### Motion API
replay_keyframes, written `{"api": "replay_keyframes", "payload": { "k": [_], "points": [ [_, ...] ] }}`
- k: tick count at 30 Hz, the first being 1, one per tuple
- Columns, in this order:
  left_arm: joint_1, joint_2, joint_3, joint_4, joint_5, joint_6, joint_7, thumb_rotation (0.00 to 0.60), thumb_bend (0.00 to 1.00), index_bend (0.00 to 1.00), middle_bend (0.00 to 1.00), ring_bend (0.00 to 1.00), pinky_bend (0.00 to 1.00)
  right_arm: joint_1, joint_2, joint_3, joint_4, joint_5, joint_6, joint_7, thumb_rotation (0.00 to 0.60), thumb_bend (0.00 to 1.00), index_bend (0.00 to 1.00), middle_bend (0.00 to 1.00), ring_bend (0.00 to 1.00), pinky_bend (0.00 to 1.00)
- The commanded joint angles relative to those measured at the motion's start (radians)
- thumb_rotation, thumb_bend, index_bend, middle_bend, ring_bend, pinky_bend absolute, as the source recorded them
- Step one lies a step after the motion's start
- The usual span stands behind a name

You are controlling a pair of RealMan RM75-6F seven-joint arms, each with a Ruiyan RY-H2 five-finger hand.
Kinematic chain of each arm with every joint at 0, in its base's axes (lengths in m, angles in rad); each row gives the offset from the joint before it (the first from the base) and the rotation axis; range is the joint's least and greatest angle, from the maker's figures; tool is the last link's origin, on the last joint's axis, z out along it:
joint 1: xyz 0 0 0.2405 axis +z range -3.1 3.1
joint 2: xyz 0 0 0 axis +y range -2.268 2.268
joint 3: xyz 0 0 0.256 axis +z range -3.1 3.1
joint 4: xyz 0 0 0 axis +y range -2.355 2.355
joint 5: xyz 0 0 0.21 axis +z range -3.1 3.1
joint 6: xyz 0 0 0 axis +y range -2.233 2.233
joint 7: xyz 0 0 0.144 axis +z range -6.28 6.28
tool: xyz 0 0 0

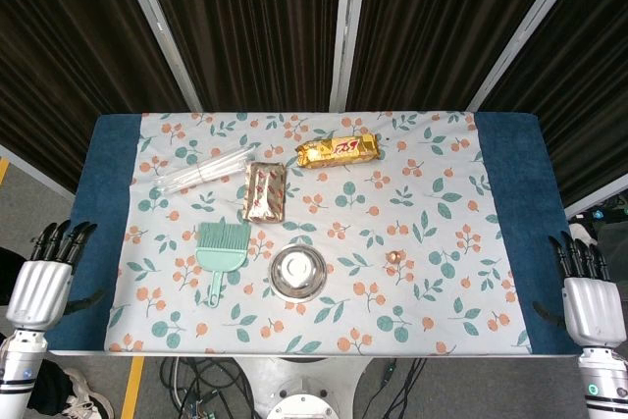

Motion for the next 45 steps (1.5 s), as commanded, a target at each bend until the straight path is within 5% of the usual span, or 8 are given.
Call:
{"api": "replay_keyframes", "payload": {
  "k": [1,26,45],
  "points": [
    [0.000,0.005,-0.002,-0.004,0.001,0.005,-0.002,0.600,0.00,0.08,0.09,0.00,0.00,0.002,-0.002,0.002,0.002,0.006,-0.006,0.002,0.600,0.03,0.00,0.00,0.00,0.00],
    [0.003,0.011,0.003,0.003,-0.022,-0.014,-0.016,0.600,0.00,0.08,0.09,0.00,0.00,0.072,0.000,0.006,-0.032,0.004,-0.104,-0.078,0.600,0.03,0.00,0.00,0.00,0.00],
    [0.000,0.006,0.007,0.006,-0.030,-0.031,0.004,0.600,0.00,0.08,0.09,0.00,0.00,0.430,-0.030,0.090,-0.095,0.134,-0.568,-0.287,0.600,0.03,0.00,0.00,0.00,0.00]
  ]
}}
